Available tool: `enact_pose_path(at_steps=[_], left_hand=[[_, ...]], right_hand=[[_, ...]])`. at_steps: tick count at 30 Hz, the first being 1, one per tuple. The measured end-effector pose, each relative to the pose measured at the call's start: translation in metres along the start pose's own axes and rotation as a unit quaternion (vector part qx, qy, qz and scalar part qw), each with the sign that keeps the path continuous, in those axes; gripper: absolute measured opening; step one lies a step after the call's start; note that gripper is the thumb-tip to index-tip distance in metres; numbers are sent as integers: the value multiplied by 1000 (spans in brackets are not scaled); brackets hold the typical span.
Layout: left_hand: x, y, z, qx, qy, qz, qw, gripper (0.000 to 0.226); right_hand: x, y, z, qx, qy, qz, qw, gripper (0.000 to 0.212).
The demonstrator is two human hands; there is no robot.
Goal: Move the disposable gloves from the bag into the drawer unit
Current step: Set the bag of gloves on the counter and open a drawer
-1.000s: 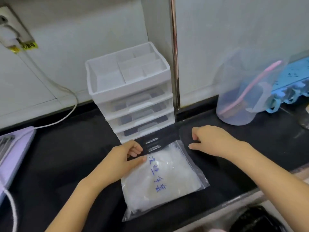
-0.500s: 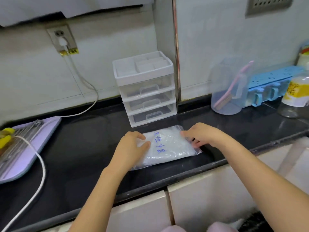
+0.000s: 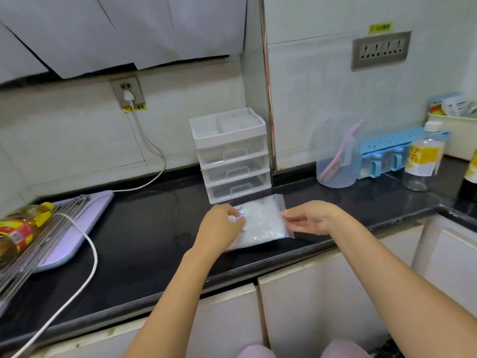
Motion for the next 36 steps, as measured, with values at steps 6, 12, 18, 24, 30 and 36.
enact_pose_path(at_steps=[6, 12, 18, 24, 30, 36], left_hand=[[-11, -55, -6, -95, 50, -40, 993, 26], [-10, -62, -7, 13, 43, -22, 999, 41], [-7, -59, -1, 55, 91, -44, 993, 38], [-2, -55, 11, -67, 172, -96, 978, 26], [2, -51, 8, -144, 172, -86, 971, 30], [8, -47, 6, -61, 38, -98, 993, 33]], right_hand=[[-18, 19, -21, -72, 29, 125, 989, 5], [-24, 14, -34, -81, 89, 171, 978, 8], [-20, 1, -41, -19, 126, 127, 984, 13], [-13, -1, -48, 118, 201, 78, 969, 27], [0, -5, -50, 185, 244, 78, 949, 48], [-11, 2, -39, 20, 153, 165, 974, 14]])
Point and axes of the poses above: each hand's wrist, its own x-axis towards the middle knuckle, its own z-axis out of the back of the hand, y = z × x, the point moved 2 cm from there along x, towards the middle knuckle, and after that the axes turned 5 degrees about -x, right-handed, at the moved point
